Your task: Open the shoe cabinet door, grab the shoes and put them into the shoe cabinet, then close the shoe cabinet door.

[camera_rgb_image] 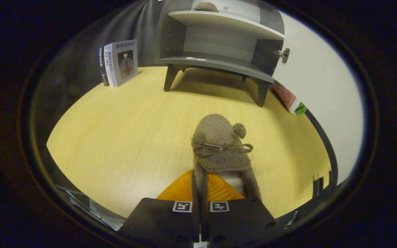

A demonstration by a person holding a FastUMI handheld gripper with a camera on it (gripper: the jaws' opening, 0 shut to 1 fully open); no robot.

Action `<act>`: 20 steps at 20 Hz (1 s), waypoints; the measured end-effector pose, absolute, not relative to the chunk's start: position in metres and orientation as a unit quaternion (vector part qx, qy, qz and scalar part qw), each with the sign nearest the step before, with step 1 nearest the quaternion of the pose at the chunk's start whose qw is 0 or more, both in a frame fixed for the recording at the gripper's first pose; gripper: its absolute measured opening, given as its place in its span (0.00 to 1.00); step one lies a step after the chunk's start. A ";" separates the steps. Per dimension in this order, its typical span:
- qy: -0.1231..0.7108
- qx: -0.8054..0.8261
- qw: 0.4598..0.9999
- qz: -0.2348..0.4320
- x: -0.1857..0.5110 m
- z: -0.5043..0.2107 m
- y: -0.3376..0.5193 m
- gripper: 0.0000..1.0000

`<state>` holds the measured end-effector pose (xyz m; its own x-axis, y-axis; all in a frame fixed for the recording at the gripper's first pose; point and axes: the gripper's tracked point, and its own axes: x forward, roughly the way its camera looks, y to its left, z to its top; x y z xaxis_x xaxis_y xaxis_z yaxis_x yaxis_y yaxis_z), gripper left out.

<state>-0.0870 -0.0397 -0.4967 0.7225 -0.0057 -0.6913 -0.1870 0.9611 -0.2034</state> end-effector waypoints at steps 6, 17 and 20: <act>0.363 -0.118 0.923 0.056 -0.086 -0.478 -0.039 0.03; 0.289 -0.078 0.950 0.085 -0.051 -0.299 -0.032 0.03; 0.253 -0.079 0.960 0.091 -0.027 -0.231 -0.031 0.03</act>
